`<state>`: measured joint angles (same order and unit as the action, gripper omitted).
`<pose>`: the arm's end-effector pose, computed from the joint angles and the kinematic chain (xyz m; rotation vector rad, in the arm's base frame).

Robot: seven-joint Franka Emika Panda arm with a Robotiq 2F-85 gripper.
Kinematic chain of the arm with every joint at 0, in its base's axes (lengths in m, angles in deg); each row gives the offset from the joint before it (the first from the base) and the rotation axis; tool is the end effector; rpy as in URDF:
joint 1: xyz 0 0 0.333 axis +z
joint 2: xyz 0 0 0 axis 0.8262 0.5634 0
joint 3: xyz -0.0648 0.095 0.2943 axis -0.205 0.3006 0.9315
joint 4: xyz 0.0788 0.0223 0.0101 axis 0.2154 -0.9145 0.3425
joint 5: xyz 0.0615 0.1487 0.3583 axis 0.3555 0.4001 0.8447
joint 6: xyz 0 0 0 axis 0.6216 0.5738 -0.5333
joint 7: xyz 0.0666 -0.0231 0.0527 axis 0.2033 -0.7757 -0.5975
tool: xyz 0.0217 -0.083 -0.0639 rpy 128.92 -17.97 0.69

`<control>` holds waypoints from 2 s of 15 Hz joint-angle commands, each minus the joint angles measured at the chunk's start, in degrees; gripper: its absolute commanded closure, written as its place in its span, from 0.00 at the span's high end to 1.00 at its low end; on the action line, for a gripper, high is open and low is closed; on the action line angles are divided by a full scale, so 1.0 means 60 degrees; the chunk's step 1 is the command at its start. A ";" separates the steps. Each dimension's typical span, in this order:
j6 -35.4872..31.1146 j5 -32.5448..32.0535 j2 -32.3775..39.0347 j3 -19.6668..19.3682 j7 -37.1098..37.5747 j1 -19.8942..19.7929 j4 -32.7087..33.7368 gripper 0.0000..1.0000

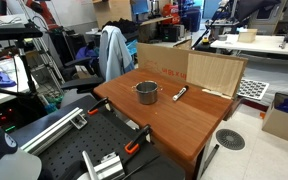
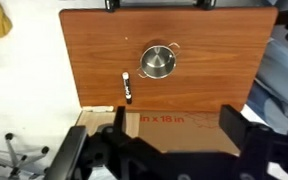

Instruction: Place the marker inside the pot

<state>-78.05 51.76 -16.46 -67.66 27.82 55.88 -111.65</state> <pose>0.3719 0.0169 0.5126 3.0507 0.0425 0.3442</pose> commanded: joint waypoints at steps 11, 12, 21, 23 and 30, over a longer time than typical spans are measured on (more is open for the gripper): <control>0.0019 -0.0018 0.0005 -0.0024 0.0018 0.0031 0.0016 1.00; 0.0019 -0.0018 0.0005 -0.0024 0.0018 0.0031 0.0016 1.00; 0.0019 -0.0018 0.0005 -0.0024 0.0018 0.0031 0.0016 1.00; 0.0019 -0.0018 0.0005 -0.0024 0.0018 0.0031 0.0016 1.00; -0.0653 0.0386 0.0858 -0.0592 -0.0950 0.0288 0.0244 1.00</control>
<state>-79.46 52.36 -15.07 -69.23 25.11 56.43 -111.75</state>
